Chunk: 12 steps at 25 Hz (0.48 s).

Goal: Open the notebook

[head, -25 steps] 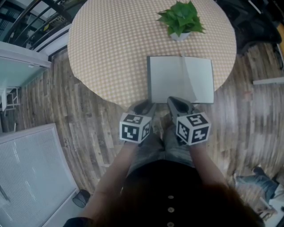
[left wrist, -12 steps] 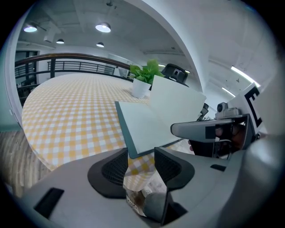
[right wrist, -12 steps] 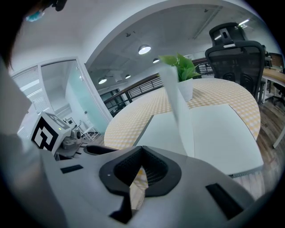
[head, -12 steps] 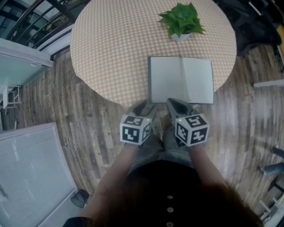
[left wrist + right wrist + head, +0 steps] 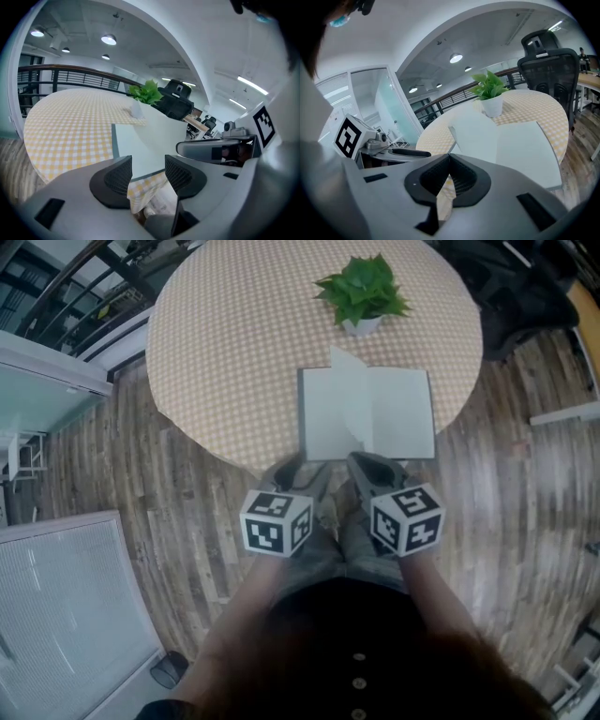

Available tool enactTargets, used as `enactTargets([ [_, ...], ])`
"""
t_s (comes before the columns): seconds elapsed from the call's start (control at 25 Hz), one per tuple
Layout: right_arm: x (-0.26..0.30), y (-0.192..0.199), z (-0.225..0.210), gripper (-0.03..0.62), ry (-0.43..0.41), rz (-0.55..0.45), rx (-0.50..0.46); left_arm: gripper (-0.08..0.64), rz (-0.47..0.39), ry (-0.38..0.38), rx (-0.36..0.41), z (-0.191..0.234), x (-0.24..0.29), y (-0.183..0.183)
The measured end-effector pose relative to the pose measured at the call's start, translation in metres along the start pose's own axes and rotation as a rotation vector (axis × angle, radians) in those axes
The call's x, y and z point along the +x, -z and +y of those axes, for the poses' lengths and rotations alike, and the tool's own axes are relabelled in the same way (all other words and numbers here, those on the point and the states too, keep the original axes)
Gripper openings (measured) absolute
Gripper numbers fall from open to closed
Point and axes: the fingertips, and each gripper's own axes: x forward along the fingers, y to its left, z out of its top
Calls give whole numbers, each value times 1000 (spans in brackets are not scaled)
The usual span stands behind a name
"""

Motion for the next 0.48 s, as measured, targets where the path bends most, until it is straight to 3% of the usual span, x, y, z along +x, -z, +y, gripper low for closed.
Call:
enactTargets([
  [0.48, -48, -54, -27, 12, -18, -95, -58, 215, -149, 47, 49, -65, 1, -70],
])
